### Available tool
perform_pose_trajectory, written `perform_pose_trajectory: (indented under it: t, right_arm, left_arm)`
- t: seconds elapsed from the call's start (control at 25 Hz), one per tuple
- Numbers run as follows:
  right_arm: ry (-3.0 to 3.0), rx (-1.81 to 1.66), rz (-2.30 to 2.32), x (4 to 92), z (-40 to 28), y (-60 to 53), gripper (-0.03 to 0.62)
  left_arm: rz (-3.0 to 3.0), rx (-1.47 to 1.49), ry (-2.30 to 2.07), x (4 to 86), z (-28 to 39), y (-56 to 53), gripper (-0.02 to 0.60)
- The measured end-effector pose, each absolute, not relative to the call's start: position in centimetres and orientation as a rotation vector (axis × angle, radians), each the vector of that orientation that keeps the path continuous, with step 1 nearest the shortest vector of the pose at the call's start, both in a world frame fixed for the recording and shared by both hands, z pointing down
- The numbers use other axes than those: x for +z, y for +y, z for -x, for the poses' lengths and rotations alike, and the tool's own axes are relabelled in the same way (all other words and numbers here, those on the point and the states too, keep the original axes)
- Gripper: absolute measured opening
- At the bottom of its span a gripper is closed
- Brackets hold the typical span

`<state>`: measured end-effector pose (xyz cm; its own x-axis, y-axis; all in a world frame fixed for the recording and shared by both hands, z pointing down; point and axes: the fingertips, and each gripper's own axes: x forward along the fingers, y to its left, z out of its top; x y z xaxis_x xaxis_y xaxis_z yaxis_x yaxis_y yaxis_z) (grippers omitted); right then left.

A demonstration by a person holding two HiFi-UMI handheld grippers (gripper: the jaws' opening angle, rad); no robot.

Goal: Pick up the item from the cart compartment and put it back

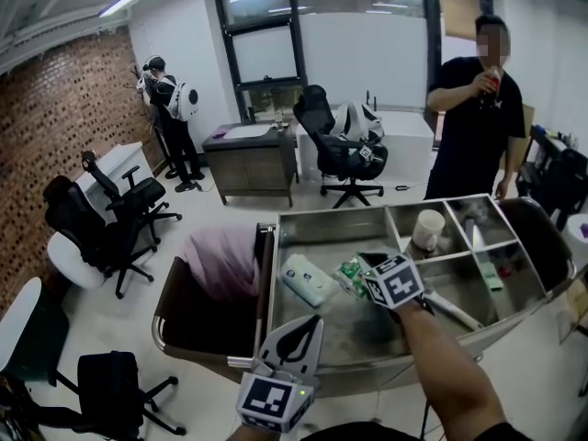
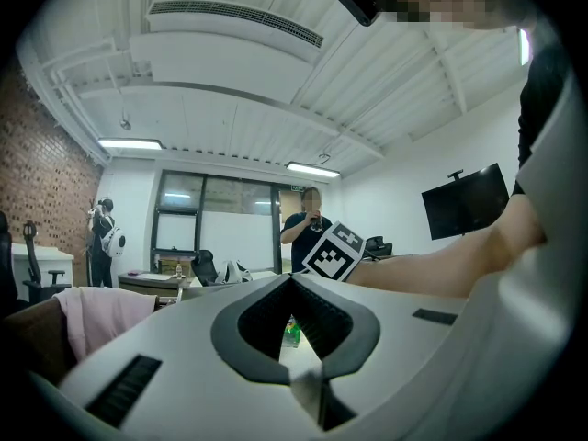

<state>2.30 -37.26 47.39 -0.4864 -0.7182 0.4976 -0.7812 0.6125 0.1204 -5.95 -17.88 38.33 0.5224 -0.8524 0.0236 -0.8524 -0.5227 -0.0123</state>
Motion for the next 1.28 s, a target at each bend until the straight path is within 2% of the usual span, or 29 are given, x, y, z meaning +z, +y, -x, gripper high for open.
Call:
perform_pose_trajectory:
  t: [0.36, 1.28]
  right_arm:
    - [-2.499, 0.247, -1.241, 43.0, -2.6, -34.4, 0.018]
    - [-2.774, 0.141, -1.338, 34.6, -6.3, -24.1, 0.018]
  left_arm:
    - [-2.737, 0.048, -1.532, 38.4, 5.6, -17.6, 0.0]
    - [-2.725, 0.041, -1.505, 38.5, 5.1, -17.5, 0.0]
